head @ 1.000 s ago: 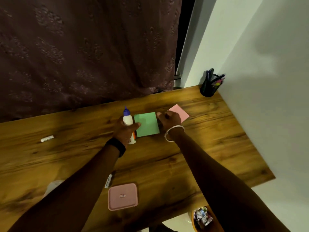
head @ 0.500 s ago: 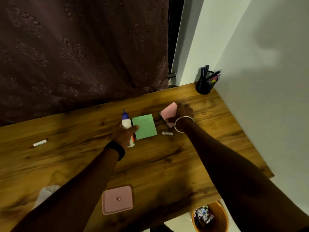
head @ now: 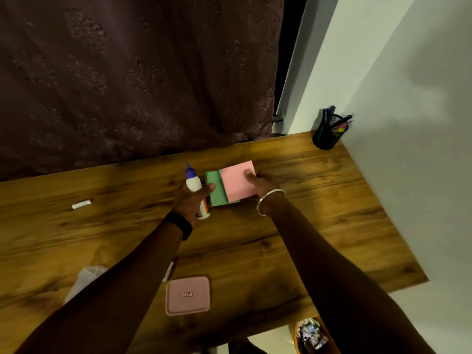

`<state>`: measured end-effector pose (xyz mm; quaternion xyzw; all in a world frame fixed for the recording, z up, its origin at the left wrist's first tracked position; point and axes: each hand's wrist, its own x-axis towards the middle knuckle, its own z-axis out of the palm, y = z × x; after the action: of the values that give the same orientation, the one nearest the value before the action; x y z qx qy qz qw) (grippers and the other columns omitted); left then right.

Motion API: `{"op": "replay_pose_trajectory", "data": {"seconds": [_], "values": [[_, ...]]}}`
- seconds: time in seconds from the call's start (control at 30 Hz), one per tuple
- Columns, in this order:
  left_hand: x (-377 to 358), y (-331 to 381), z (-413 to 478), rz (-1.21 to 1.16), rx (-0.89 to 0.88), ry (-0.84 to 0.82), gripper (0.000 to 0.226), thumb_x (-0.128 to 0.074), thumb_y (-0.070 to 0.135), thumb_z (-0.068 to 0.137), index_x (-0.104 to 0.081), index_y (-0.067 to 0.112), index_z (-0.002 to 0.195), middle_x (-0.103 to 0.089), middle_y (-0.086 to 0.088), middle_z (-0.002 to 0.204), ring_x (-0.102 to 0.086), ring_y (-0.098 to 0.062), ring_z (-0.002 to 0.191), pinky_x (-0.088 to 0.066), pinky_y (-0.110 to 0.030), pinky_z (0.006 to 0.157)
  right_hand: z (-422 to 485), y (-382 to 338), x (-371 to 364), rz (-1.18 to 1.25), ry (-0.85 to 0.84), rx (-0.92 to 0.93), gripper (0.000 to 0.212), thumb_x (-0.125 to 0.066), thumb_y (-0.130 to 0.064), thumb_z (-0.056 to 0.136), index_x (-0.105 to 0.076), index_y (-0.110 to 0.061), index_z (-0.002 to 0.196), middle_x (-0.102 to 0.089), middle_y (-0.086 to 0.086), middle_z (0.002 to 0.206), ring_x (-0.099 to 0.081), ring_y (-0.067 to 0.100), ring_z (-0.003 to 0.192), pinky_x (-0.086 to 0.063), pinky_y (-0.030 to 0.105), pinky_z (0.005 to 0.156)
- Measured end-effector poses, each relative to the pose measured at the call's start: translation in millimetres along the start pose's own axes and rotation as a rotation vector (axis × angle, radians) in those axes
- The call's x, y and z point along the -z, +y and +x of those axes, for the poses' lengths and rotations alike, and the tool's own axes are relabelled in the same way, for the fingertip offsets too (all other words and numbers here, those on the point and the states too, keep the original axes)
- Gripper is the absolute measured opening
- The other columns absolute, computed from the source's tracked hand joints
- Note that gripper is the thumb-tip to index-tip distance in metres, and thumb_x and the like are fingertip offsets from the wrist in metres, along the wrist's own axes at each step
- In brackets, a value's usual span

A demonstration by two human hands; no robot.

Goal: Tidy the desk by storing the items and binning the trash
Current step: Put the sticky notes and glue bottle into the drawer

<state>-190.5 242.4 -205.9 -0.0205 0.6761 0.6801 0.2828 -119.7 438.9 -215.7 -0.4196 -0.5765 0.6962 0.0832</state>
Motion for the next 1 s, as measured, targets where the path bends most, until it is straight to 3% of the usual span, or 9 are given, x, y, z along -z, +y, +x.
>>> {"op": "replay_pose_trajectory", "data": {"seconds": [0.1,0.17,0.27,0.37,0.47,0.57,0.73,0.87,1.0], "values": [[17.6,2.0,-9.0,-0.042,0.000,0.011,0.024,-0.084,0.014,0.080,-0.066,0.021,0.094,-0.075,-0.009,0.093,-0.072,-0.028,0.085,-0.057,-0.043,0.073,-11.4,6.9,-25.6,0.017,-0.015,-0.050,0.064,-0.079,-0.050,0.077,-0.066,-0.004,0.120,-0.067,0.014,0.123,-0.064,0.036,0.110,-0.056,0.040,0.074],[28.4,4.7,-15.5,-0.064,0.000,0.013,0.022,-0.080,0.011,0.084,-0.064,0.019,0.097,-0.073,-0.005,0.087,-0.070,-0.019,0.075,-0.056,-0.032,0.062,-25.5,8.5,-43.6,0.043,-0.054,-0.077,0.050,-0.074,-0.041,0.087,-0.061,-0.007,0.120,-0.066,0.012,0.122,-0.063,0.031,0.103,-0.051,0.031,0.058],[47.1,9.0,-24.1,-0.048,-0.022,0.010,0.019,-0.078,0.009,0.086,-0.061,0.019,0.089,-0.067,0.009,0.066,-0.063,-0.006,0.056,-0.048,-0.023,0.048,-42.2,14.8,-70.0,0.043,-0.134,-0.043,0.026,-0.070,-0.027,0.094,-0.058,-0.017,0.114,-0.064,0.009,0.113,-0.062,0.027,0.099,-0.049,0.029,0.060],[72.9,11.3,-33.1,-0.063,-0.037,-0.017,0.014,-0.074,0.007,0.089,-0.063,0.014,0.093,-0.071,0.006,0.070,-0.066,-0.005,0.056,-0.048,-0.022,0.047,-58.3,17.4,-93.3,0.035,-0.237,-0.063,0.022,-0.067,-0.021,0.095,-0.055,-0.023,0.113,-0.065,0.002,0.109,-0.064,0.016,0.089,-0.048,0.025,0.058],[102.7,14.5,-43.8,-0.057,-0.043,-0.013,0.011,-0.074,0.011,0.090,-0.065,0.017,0.090,-0.073,0.004,0.075,-0.068,-0.007,0.062,-0.050,-0.023,0.051,-75.8,19.6,-112.1,-0.072,-0.302,-0.056,0.010,-0.065,-0.018,0.097,-0.056,-0.021,0.097,-0.062,-0.009,0.092,-0.059,0.006,0.079,-0.047,0.025,0.057],[132.5,16.8,-51.2,-0.014,-0.039,0.024,0.015,-0.080,0.019,0.086,-0.066,0.022,0.088,-0.071,0.005,0.076,-0.065,-0.014,0.072,-0.052,-0.034,0.066,-85.9,26.1,-134.8,-0.100,-0.326,-0.011,0.015,-0.073,-0.017,0.091,-0.060,-0.023,0.092,-0.067,-0.004,0.099,-0.066,0.022,0.095,-0.056,0.035,0.069],[168.3,21.4,-60.5,0.131,-0.076,0.050,0.024,-0.087,0.016,0.079,-0.068,0.017,0.093,-0.071,-0.005,0.083,-0.067,-0.020,0.075,-0.057,-0.032,0.061,-106.7,29.6,-169.5,-0.174,-0.379,0.062,0.040,-0.072,-0.016,0.091,-0.058,-0.010,0.128,-0.065,0.003,0.116,-0.062,0.013,0.093,-0.054,0.020,0.069],[194.3,19.3,-60.8,0.178,-0.086,0.193,0.017,-0.080,0.006,0.084,-0.066,0.015,0.090,-0.068,-0.004,0.083,-0.064,-0.015,0.073,-0.055,-0.027,0.062,-119.0,34.9,-189.3,-0.396,-0.410,0.110,0.065,-0.076,-0.069,0.068,-0.066,-0.028,0.117,-0.069,-0.006,0.117,-0.066,0.019,0.108,-0.056,0.042,0.094],[221.0,12.8,-58.8,0.179,-0.051,0.282,0.023,-0.080,0.010,0.085,-0.068,0.011,0.105,-0.072,-0.013,0.100,-0.069,-0.027,0.090,-0.058,-0.039,0.078,-129.6,43.7,-190.8,-0.838,-0.453,0.317,0.044,-0.084,-0.044,0.075,-0.069,-0.014,0.103,-0.073,0.002,0.098,-0.068,0.020,0.088,-0.058,0.037,0.075]]}}
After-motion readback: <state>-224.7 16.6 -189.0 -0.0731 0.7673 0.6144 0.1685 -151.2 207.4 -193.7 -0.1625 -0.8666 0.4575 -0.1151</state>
